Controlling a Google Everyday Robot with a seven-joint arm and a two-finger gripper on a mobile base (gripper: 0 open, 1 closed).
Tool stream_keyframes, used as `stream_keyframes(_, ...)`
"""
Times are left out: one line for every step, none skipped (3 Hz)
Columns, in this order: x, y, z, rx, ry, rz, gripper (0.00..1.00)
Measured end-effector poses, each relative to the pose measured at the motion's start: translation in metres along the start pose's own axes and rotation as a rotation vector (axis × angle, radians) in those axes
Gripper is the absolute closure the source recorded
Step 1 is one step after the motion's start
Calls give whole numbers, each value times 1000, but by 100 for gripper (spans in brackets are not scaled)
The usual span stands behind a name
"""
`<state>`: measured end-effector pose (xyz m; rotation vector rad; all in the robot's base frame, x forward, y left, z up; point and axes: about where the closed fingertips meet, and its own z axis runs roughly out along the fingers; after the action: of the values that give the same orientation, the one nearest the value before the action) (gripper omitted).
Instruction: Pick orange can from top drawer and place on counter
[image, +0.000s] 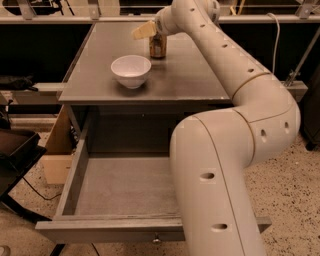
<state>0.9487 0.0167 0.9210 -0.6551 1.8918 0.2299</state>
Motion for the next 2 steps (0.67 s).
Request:
stream_keyframes(-20,3,-33,-4,-2,-9,0)
stream_keyframes(-42,-3,-96,7,-24,6,0)
